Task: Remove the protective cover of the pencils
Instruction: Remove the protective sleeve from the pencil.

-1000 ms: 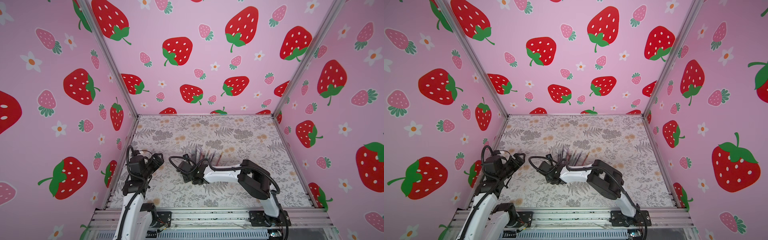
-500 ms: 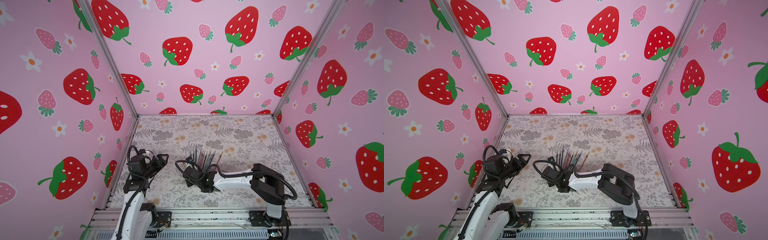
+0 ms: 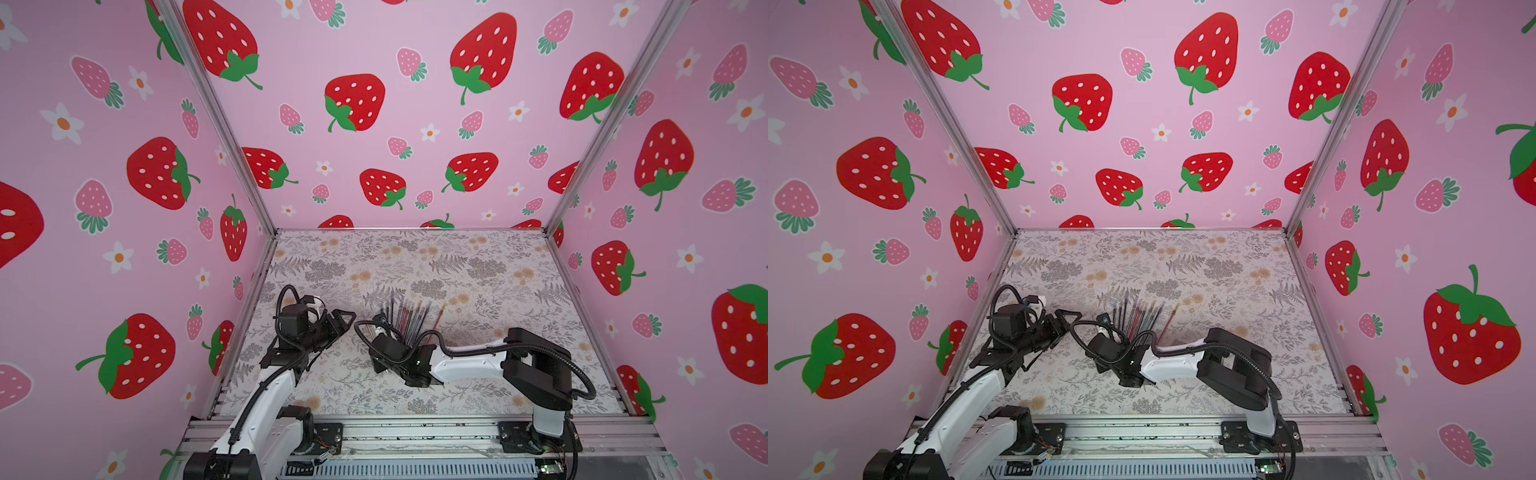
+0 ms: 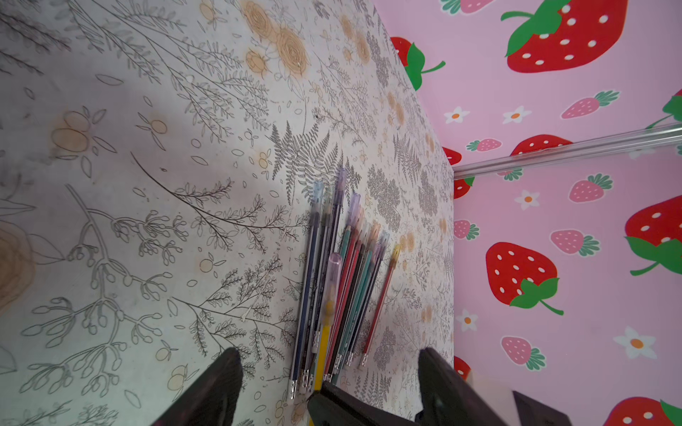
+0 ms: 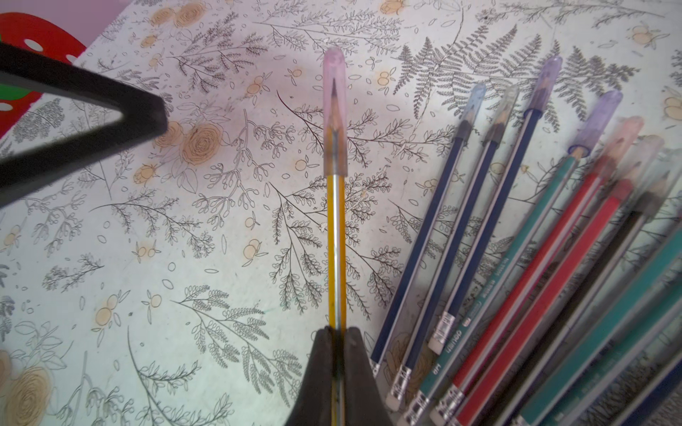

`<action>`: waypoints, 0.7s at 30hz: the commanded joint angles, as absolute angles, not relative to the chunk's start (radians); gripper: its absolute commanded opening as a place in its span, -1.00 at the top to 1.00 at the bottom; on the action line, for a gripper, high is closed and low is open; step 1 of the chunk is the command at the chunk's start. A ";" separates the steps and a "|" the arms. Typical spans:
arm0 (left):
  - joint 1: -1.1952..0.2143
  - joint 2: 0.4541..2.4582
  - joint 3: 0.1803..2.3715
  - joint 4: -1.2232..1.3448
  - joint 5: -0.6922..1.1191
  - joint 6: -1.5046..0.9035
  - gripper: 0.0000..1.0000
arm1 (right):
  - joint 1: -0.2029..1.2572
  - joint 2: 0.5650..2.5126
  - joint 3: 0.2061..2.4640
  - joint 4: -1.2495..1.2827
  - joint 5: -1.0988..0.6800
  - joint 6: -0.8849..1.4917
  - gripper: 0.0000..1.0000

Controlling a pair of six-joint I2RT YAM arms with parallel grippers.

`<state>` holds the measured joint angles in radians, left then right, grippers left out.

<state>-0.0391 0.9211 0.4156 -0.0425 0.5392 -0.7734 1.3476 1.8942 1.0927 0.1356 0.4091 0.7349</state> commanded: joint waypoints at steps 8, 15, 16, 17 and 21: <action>-0.116 0.994 0.460 0.006 0.454 -0.776 -0.44 | 1.352 1.852 1.089 0.182 0.402 0.719 1.00; -0.128 1.097 0.473 0.080 0.457 -0.788 -0.21 | 1.356 1.868 1.097 0.216 0.352 0.708 1.00; -0.129 1.110 0.478 0.083 0.456 -0.788 -0.19 | 1.357 1.872 1.101 0.218 0.349 0.708 1.00; -0.129 1.120 0.484 0.083 0.453 -0.787 -0.16 | 1.358 1.877 1.104 0.219 0.343 0.707 1.00; -0.129 1.152 0.497 0.096 0.442 -0.788 -0.06 | 1.362 1.883 1.114 0.222 0.334 0.705 1.00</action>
